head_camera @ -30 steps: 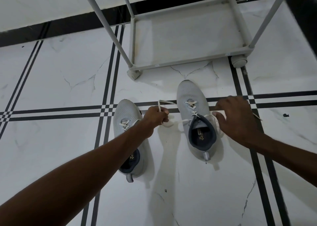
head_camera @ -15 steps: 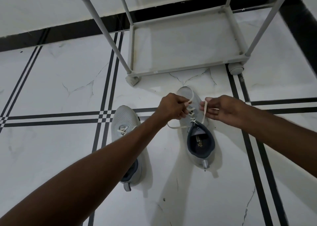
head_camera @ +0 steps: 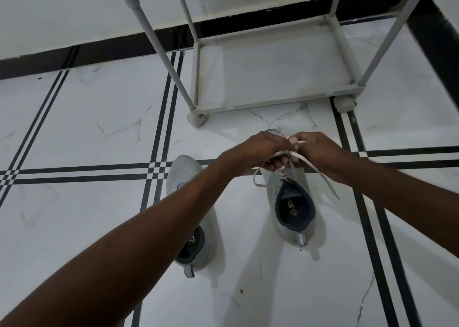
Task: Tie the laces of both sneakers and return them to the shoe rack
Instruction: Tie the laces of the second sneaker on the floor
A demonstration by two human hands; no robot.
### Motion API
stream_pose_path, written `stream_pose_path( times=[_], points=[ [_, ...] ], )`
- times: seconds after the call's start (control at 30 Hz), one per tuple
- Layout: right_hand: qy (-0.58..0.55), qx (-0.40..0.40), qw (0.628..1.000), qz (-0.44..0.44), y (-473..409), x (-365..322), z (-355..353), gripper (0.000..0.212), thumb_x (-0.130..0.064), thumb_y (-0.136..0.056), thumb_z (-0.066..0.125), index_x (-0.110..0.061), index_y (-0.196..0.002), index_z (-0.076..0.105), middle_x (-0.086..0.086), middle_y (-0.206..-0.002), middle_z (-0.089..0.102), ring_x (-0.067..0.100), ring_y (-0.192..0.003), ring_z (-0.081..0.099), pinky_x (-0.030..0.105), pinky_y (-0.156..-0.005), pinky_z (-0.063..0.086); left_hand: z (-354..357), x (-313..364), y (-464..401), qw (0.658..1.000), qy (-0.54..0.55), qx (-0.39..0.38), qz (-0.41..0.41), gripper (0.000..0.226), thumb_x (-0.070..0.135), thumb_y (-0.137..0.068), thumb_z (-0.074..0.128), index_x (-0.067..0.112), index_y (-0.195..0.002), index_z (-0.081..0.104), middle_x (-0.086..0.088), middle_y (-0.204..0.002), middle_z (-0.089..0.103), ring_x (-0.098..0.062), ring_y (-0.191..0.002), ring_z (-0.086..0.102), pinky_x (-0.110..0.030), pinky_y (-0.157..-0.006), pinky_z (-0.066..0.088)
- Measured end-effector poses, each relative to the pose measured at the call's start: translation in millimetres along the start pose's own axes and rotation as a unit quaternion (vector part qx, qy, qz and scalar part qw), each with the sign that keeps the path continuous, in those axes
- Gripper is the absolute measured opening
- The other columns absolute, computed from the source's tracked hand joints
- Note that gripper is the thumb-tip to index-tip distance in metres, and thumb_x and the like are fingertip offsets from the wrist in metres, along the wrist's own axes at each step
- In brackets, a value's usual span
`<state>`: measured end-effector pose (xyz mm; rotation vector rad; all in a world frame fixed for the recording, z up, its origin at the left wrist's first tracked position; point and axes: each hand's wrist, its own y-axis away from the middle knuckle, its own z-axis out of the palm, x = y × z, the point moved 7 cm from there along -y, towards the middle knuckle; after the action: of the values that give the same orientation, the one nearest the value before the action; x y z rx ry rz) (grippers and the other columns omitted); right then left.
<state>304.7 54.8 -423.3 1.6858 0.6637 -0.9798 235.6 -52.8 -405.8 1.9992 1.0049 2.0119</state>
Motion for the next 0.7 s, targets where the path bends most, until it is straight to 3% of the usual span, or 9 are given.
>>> stream_pose_path(
  times=[0.07,0.17,0.3,0.4,0.53,0.63,0.7],
  points=[
    [-0.011,-0.068,0.997,0.026,0.8,7.0,15.0,0.010,-0.001,-0.095,0.055,0.001,-0.101,0.063,0.019,-0.084,0.072,0.015,-0.064,0.072,0.021,-0.055,0.054,-12.9,5.2,5.1,0.991,-0.113,0.019,0.062,0.020,0.027,-0.092,0.069,0.010,-0.086,0.078,-0.005,-0.071,0.072,-0.010,-0.063,0.064,-0.024,-0.063,0.053],
    [0.011,-0.110,0.993,0.031,-3.2,10.6,19.9,0.018,-0.002,-0.094,0.058,0.002,-0.108,0.067,0.020,-0.101,0.074,0.018,-0.075,0.070,0.021,-0.058,0.055,-27.8,12.1,12.7,0.921,-0.323,0.144,0.164,0.009,0.014,-0.079,0.075,0.014,-0.087,0.076,0.003,-0.069,0.070,-0.013,-0.066,0.065,-0.028,-0.066,0.052],
    [0.023,-0.182,0.981,0.062,-2.4,12.2,26.1,0.025,-0.011,-0.100,0.051,-0.010,-0.113,0.072,0.007,-0.106,0.077,0.018,-0.085,0.069,0.023,-0.066,0.057,-21.7,9.2,24.8,0.843,-0.408,0.279,0.213,0.016,0.016,-0.080,0.067,0.023,-0.092,0.074,0.003,-0.077,0.074,-0.021,-0.073,0.066,-0.032,-0.064,0.048],
    [-0.047,-0.198,0.976,0.082,-1.8,11.4,30.8,0.022,-0.008,-0.099,0.050,-0.010,-0.107,0.071,0.005,-0.096,0.077,0.018,-0.084,0.072,0.026,-0.070,0.059,-23.2,5.9,24.7,0.872,-0.308,0.321,0.207,0.015,0.017,-0.081,0.069,0.021,-0.091,0.078,0.002,-0.084,0.076,-0.018,-0.078,0.066,-0.035,-0.070,0.052],
    [-0.040,-0.039,0.998,0.039,-12.9,11.3,-4.5,0.015,-0.009,-0.094,0.058,-0.006,-0.091,0.072,0.011,-0.082,0.069,0.027,-0.082,0.064,0.036,-0.079,0.055,-36.6,-25.6,15.6,0.960,0.005,0.263,0.095,0.017,0.017,-0.081,0.074,0.017,-0.097,0.081,-0.001,-0.090,0.079,-0.018,-0.087,0.073,-0.044,-0.085,0.060],
    [0.124,0.147,0.980,-0.045,-13.7,2.2,-46.7,0.011,-0.011,-0.089,0.061,-0.008,-0.085,0.071,0.001,-0.075,0.065,0.022,-0.073,0.063,0.037,-0.069,0.055,-38.1,-55.8,18.8,0.968,0.158,0.195,-0.009,0.020,0.010,-0.090,0.066,0.005,-0.106,0.077,-0.011,-0.104,0.076,-0.023,-0.096,0.069,-0.031,-0.082,0.057],
    [0.309,0.234,0.914,-0.120,-6.7,-6.8,-63.4,0.009,-0.011,-0.086,0.061,-0.013,-0.083,0.069,-0.004,-0.076,0.062,0.019,-0.071,0.058,0.031,-0.064,0.046,-38.0,-75.7,24.4,0.961,0.202,0.177,-0.069,0.019,0.006,-0.095,0.056,0.003,-0.099,0.074,-0.015,-0.105,0.073,-0.024,-0.095,0.068,-0.027,-0.079,0.055]
  ],
)
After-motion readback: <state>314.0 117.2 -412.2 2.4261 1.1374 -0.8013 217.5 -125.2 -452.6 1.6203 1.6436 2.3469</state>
